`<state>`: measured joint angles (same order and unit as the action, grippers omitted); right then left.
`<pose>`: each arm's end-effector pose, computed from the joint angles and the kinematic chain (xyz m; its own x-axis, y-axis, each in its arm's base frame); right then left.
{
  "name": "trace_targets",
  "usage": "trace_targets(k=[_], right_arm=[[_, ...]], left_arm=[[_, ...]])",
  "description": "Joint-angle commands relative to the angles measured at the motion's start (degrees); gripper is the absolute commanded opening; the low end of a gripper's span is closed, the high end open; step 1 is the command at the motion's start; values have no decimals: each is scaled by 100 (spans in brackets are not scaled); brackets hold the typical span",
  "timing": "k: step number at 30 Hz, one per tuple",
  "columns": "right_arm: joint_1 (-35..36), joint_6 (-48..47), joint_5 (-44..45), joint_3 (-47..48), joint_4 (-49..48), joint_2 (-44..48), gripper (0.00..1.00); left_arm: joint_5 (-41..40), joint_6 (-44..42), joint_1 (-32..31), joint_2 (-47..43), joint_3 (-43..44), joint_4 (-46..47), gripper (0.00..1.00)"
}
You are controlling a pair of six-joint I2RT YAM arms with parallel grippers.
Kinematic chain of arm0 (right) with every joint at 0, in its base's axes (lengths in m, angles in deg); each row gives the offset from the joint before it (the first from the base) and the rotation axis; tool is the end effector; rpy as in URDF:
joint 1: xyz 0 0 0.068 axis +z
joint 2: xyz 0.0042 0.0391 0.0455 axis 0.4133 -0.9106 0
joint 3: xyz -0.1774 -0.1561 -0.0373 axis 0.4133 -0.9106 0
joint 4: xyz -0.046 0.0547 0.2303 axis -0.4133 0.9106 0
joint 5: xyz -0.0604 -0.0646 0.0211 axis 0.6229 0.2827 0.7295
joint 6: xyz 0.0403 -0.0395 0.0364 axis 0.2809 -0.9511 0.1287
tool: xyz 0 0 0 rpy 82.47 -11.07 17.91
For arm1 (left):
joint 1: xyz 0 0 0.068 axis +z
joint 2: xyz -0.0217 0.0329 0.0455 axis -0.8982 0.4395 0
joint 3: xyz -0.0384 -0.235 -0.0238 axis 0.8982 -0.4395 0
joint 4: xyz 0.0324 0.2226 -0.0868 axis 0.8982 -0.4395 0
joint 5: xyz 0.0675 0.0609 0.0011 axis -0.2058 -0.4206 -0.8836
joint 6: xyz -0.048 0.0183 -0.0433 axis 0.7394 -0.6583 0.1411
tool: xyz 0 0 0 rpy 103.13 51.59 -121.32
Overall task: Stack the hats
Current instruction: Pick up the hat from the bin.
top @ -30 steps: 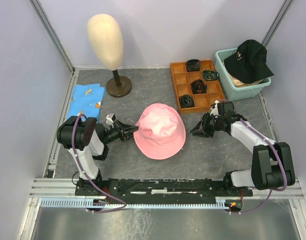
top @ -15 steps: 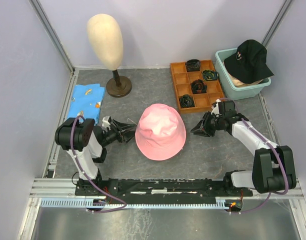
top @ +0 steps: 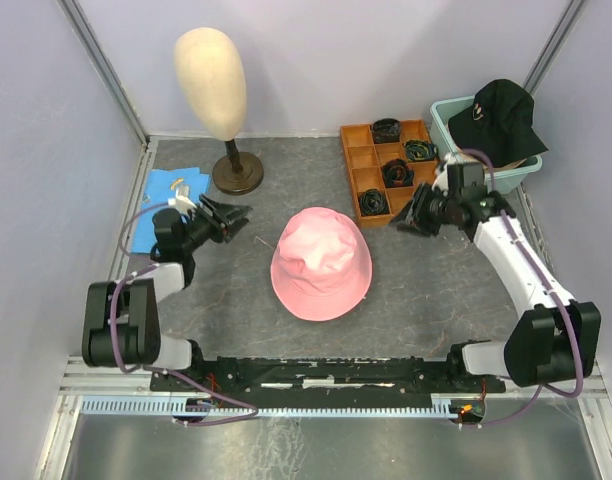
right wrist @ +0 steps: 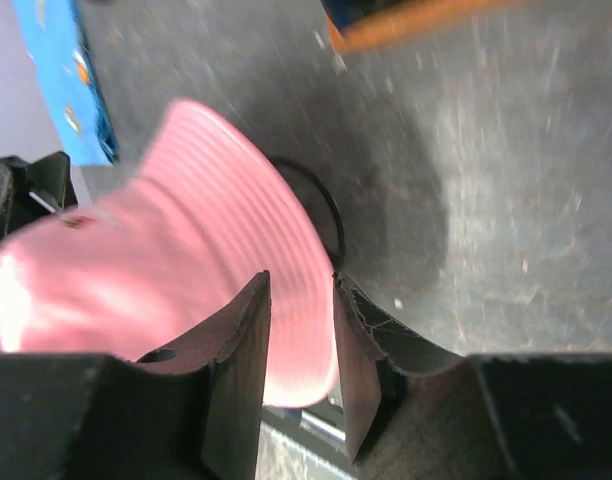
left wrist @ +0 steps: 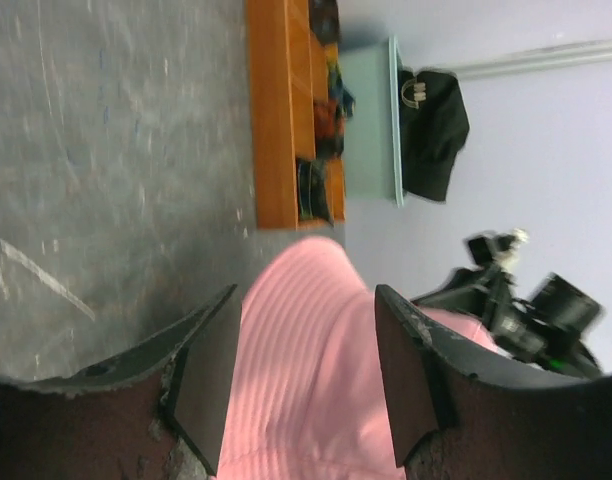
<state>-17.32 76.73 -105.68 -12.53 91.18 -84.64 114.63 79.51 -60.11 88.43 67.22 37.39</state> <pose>0.2636 0.0569 0.2300 -0.8414 0.4813 -0.2458 0.2113 0.7116 0.6701 0.2715 -0.0179 0.1592 -0.6388 -0.7344 -0.2293 0.0318 0.2726 -0.9616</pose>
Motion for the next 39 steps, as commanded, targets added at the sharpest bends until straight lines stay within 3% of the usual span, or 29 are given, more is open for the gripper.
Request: trace_targets(k=[1, 9, 15, 18, 24, 39], right_arm=[[-135, -532, 762, 1616, 527, -335, 40], [-921, -1096, 1837, 4595, 1152, -1992, 51], [-1492, -1455, 2514, 7058, 1381, -3578, 69], [-1555, -1744, 2710, 7832, 1096, -4198, 73], [-1504, -2862, 4029, 7838, -380, -4670, 98], [-1567, -3858, 5445, 8208, -1396, -5331, 99]], left_arm=[[-641, -1645, 120, -612, 957, -2653, 63], [-667, -1036, 142, -716, 1025, -2325, 62], [-574, -1237, 150, -910, 971, -2310, 63], [-592, -1364, 147, -977, 854, -2290, 63], [-571, -1472, 146, -807, 532, -2018, 63], [-362, -1206, 142, 370, 458, -1018, 62]])
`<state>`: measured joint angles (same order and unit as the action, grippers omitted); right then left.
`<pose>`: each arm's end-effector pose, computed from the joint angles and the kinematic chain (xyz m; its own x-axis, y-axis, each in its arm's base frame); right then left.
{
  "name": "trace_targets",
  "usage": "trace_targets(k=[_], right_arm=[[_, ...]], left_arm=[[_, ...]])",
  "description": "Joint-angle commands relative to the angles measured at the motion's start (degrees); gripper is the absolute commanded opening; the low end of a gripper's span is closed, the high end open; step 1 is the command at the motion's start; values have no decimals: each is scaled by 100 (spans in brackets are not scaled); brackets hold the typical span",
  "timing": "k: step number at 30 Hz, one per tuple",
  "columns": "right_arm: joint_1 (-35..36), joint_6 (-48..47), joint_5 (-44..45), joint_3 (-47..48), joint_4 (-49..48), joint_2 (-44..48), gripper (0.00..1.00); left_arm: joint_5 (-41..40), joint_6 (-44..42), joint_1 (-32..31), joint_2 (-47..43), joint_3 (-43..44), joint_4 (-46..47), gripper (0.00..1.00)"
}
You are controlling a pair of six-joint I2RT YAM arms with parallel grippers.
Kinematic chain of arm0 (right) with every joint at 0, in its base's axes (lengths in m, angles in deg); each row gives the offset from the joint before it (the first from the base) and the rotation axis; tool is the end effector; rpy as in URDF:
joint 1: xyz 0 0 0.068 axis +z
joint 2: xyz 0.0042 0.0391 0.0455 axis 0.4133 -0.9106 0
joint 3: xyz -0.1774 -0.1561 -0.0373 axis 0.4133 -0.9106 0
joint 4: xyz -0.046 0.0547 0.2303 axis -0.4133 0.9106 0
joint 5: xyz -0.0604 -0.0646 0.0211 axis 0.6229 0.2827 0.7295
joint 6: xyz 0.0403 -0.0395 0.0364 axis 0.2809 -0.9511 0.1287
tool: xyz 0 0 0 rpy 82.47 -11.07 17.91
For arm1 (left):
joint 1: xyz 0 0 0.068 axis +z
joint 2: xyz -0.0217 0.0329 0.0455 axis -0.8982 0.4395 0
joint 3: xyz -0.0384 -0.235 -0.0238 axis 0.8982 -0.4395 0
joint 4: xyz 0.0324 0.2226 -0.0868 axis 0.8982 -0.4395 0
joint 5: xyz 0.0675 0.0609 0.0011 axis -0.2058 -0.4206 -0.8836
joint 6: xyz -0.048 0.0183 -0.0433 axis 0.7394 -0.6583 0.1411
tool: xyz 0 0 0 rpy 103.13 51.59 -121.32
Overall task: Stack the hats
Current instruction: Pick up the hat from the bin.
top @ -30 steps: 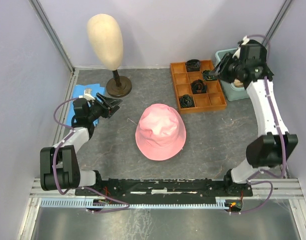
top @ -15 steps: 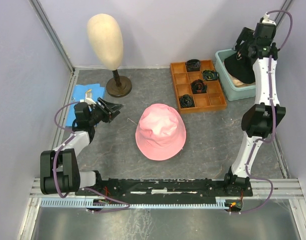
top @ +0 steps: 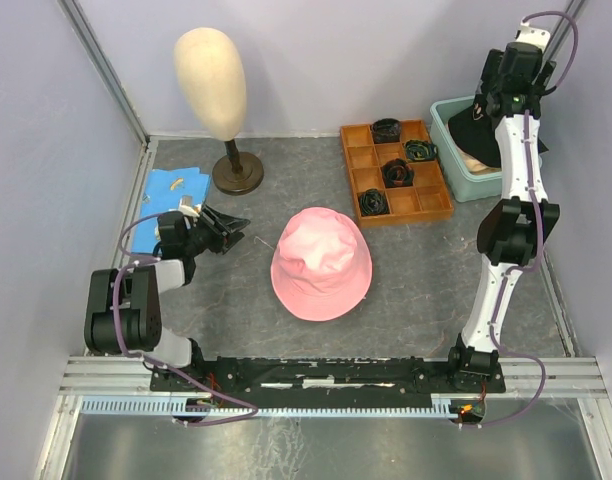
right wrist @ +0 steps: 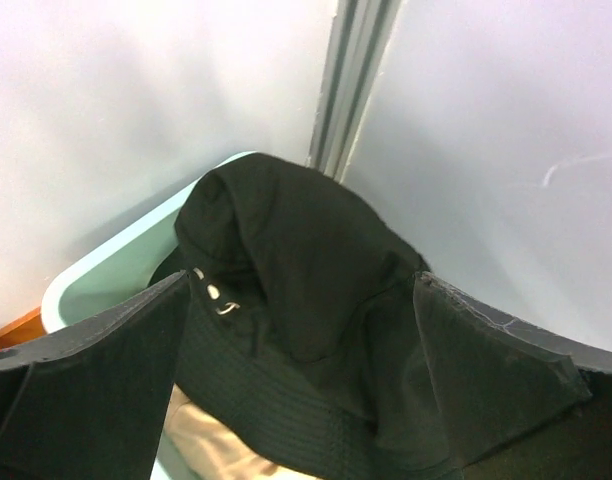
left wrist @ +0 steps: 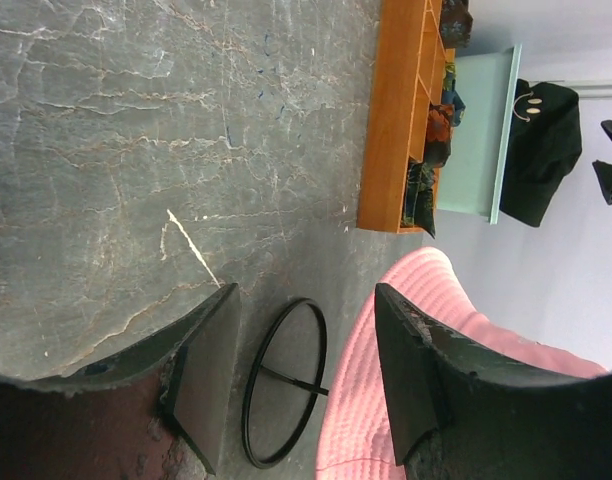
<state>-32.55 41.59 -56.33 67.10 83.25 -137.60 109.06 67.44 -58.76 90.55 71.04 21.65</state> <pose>0.4826 -0.0900 0.3526 -0.2398 0.1219 -0.9631 0.5228 0.8522 -0.0224 0.2785 -0.0069 0.1374 -0.6246 -0.7292 -0.2796 -0.1068 0.4344 -0.8944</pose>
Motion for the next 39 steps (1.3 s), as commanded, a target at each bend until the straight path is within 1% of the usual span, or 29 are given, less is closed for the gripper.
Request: trace_targets(k=[1, 7, 12, 17, 21, 24, 26, 27, 28, 29, 30, 32, 34, 39], right_arm=[[-57, -370, 539, 268, -632, -66, 99], [-228, -211, 596, 442, -538, -323, 99], [-464, 27, 387, 518, -411, -432, 99], [-712, 447, -66, 596, -227, -545, 99], [-779, 684, -440, 639, -17, -583, 98], [-782, 875, -709, 664, 100, -588, 89], [-779, 985, -832, 686, 145, -581, 80], [-781, 1010, -845, 687, 152, -584, 71], [-779, 1025, -864, 691, 153, -569, 60], [-778, 1044, -870, 693, 153, -547, 45], [-777, 1058, -868, 687, 147, -522, 32], [-780, 1076, -874, 672, 145, -449, 14], [-777, 1110, -883, 627, 146, -340, 0], [-785, 1252, -1051, 561, 185, 4, 0]], left_arm=[[206, -12, 9, 202, 103, 551, 62], [234, -6, 3, 394, 238, 533, 62], [217, -32, 9, 448, 385, 387, 62], [178, 2, -3, 527, 506, 344, 62], [148, 44, -31, 568, 588, 346, 61], [128, 42, -62, 586, 603, 340, 61], [121, 46, -68, 598, 596, 344, 61], [120, 34, -70, 595, 589, 345, 61], [124, 41, -71, 587, 578, 345, 61], [128, 33, -69, 586, 572, 345, 61], [131, 25, -70, 578, 564, 343, 61], [145, 22, -72, 579, 551, 345, 61], [158, 14, -77, 565, 543, 346, 60], [209, -3, -86, 502, 543, 345, 60]])
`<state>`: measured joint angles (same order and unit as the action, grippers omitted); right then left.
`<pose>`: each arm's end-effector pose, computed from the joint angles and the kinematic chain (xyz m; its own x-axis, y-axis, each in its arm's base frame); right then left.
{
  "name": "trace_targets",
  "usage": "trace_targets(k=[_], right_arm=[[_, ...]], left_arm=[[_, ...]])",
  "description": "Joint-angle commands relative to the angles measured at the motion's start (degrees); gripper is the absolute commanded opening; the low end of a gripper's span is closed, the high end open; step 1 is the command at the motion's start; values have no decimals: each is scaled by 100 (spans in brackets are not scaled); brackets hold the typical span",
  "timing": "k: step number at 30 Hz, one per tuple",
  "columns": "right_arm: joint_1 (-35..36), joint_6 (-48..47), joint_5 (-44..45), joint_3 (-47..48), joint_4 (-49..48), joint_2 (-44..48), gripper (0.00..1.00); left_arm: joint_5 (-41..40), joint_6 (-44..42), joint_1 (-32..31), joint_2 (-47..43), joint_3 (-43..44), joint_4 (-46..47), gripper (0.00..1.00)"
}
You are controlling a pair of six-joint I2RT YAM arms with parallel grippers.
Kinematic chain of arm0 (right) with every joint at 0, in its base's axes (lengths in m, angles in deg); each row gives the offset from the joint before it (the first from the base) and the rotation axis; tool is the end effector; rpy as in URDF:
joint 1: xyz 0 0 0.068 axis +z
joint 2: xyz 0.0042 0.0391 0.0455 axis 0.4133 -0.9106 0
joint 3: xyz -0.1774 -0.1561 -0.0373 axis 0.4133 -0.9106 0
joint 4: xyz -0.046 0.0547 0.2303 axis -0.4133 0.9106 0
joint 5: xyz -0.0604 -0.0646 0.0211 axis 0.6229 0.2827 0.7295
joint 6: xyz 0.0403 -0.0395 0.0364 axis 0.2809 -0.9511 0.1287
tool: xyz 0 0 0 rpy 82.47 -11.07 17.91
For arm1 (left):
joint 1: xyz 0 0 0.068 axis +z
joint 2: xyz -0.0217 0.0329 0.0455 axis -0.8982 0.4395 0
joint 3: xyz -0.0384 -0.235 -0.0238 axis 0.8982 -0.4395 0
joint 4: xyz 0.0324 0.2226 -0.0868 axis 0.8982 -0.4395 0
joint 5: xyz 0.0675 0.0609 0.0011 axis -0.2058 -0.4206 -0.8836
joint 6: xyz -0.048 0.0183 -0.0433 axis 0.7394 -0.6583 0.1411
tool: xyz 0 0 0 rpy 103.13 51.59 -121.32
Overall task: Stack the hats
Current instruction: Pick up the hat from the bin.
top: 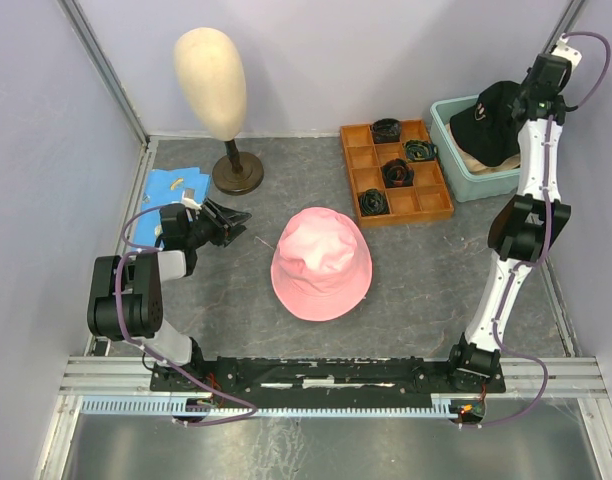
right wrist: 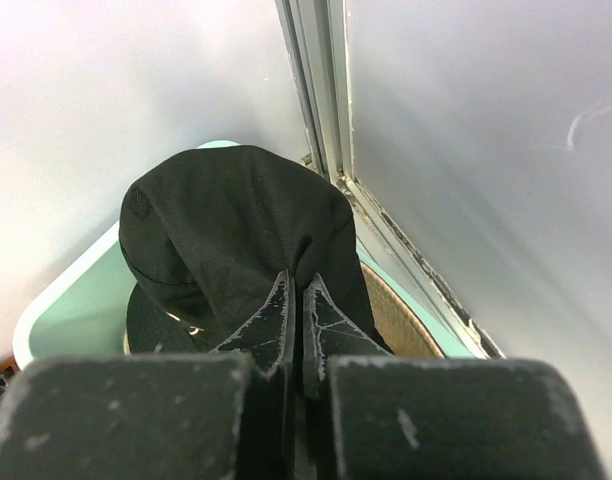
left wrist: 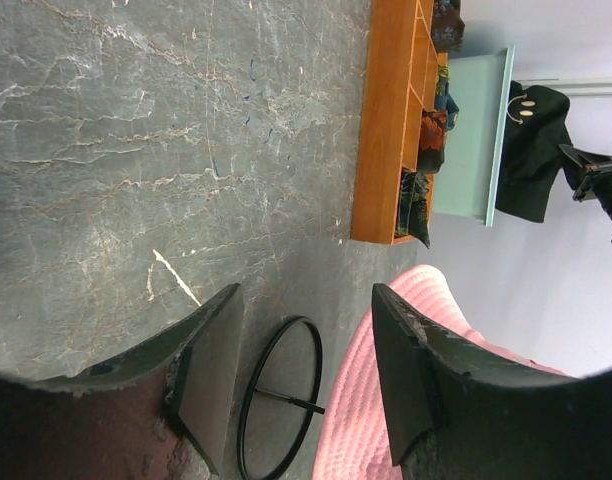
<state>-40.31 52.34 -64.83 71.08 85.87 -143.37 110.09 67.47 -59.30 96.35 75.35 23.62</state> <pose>0.4868 -0.1525 0.3210 -0.2004 0.3372 -0.9198 0.5651 0.8067 0.1726 0.2975 -0.0088 0.1351 -0.6405 -0.7152 -0.2798 -0.0879 0.4302 -0.8984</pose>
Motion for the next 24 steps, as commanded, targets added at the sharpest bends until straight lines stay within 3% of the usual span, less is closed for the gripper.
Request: trace_targets(k=[1, 14, 24], right_arm=[[-4, 219, -261, 136, -74, 700, 0], [-9, 1355, -1408, 21, -153, 2115, 0], [352, 2614, -2391, -784, 21, 3596, 0]], left_arm=[[117, -6, -33, -103, 96, 148, 60], [266, -41, -39, -795, 75, -66, 60], [530, -343, -43, -1895, 1, -892, 60]])
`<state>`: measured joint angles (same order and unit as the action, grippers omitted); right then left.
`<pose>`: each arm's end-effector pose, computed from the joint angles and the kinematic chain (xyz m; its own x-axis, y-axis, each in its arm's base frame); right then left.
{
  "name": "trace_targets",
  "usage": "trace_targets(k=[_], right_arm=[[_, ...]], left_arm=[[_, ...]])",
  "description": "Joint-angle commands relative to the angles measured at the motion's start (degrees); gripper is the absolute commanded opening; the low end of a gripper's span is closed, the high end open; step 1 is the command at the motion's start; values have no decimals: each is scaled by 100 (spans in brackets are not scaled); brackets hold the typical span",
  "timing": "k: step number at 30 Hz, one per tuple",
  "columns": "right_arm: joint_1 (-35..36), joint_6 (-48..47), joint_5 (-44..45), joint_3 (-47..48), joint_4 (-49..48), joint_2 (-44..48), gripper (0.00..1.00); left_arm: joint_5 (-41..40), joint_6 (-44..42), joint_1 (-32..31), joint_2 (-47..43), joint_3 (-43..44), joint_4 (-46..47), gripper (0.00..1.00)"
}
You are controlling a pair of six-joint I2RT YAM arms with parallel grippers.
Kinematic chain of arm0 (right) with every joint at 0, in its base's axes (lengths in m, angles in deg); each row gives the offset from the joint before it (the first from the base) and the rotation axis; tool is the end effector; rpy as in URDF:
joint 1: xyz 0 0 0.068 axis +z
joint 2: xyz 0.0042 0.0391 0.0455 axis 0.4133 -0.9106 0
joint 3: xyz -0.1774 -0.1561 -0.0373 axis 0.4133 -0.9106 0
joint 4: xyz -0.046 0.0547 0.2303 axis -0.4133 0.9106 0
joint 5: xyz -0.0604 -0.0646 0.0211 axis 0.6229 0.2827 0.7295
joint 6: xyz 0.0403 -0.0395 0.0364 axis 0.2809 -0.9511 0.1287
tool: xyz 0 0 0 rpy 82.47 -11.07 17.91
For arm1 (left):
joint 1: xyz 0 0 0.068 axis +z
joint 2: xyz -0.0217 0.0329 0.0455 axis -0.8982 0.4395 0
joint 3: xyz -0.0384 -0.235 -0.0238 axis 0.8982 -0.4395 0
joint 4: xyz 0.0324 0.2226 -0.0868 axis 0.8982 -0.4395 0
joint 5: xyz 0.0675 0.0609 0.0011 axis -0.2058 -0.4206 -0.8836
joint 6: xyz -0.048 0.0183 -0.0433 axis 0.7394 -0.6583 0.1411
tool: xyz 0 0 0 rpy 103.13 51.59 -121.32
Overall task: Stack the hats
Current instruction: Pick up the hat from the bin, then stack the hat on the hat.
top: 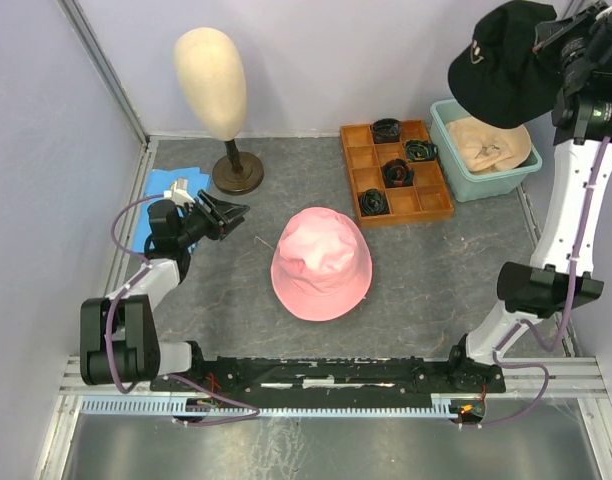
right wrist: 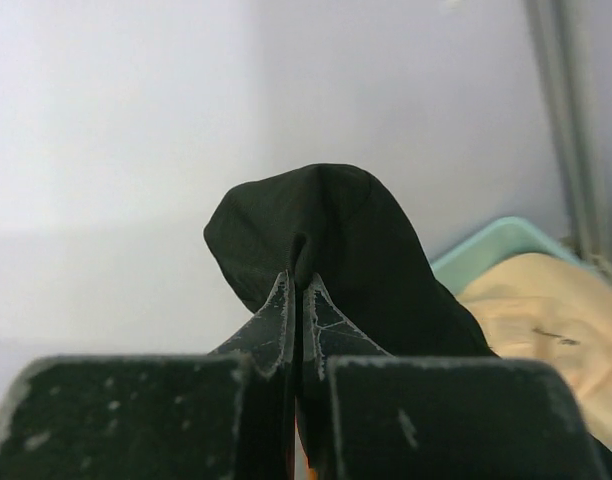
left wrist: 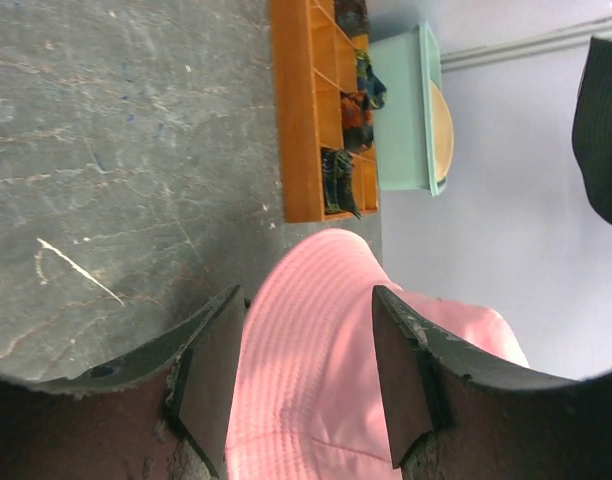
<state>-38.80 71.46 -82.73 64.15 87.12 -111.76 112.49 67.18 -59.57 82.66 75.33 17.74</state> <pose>0.3434 -0.0847 0.5115 0.1375 0.5597 -0.8172 0.1327 0.8072 0.5751 0.2803 -0.0132 0.1885 -0.6269 -0.6867 -0.3679 0.0574 0.4303 -0.9009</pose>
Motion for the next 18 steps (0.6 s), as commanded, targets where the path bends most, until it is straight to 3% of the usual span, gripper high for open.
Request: trace_targets(k=[1, 18], right_arm=[[281, 820, -700, -89, -32, 504, 0], [2691, 1892, -919, -2031, -340, 1599, 0]], left_arm=[[320, -333, -16, -654, -27, -382, 60], [853, 142, 255, -1773, -866, -528, 63]])
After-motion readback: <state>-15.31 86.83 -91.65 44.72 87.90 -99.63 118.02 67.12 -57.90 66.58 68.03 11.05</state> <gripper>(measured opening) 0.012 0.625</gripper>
